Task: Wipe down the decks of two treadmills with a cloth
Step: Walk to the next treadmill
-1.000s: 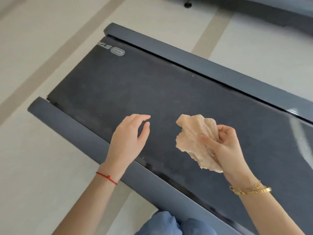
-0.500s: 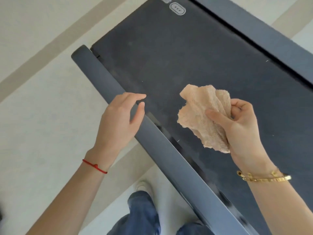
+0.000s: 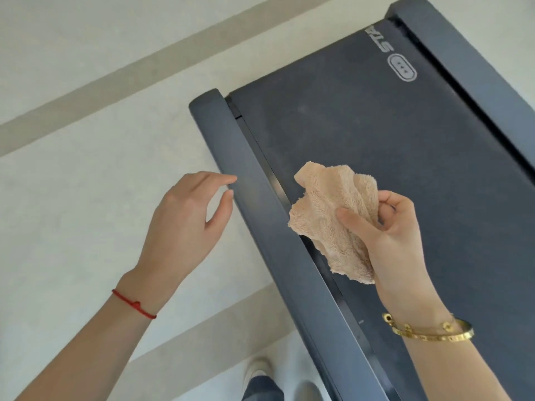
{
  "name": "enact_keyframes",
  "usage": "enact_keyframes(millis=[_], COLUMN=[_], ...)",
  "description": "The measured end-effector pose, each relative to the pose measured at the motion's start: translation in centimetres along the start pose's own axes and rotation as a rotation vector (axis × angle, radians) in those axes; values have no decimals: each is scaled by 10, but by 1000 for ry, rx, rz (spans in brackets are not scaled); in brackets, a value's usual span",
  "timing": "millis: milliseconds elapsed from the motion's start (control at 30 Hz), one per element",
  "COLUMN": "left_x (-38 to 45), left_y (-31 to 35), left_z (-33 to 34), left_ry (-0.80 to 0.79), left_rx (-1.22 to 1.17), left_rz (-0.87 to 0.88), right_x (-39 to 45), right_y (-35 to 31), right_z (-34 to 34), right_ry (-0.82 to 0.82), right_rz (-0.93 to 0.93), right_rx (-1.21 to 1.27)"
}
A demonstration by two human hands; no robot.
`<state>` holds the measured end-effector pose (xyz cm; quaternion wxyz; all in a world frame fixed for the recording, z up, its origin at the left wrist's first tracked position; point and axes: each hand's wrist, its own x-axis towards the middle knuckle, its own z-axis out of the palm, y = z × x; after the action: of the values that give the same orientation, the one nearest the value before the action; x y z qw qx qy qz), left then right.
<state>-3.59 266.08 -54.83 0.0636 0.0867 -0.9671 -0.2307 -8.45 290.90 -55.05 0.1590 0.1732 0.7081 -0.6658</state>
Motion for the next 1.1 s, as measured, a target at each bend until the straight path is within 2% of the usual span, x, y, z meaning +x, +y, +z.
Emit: enact_keyframes(millis=[267, 433, 733, 933, 1100], left_x=[54, 101, 193, 242, 266], left_y=[-60, -79, -47, -6, 2], left_z=[-39, -88, -243, -368, -448], left_ry=[70, 124, 118, 71, 97], left_rx=[-2, 14, 21, -13, 8], left_rz=[-129, -212, -316, -326, -308], right_x=[58, 90, 91, 57, 37], right_y=[-43, -102, -268, -398, -475], right_z=[87, 149, 205, 231, 255], right_ry=[-93, -177, -247, -289, -312], right_rz=[13, 6, -13, -18, -29], right_rx=[-22, -26, -37, -74, -93])
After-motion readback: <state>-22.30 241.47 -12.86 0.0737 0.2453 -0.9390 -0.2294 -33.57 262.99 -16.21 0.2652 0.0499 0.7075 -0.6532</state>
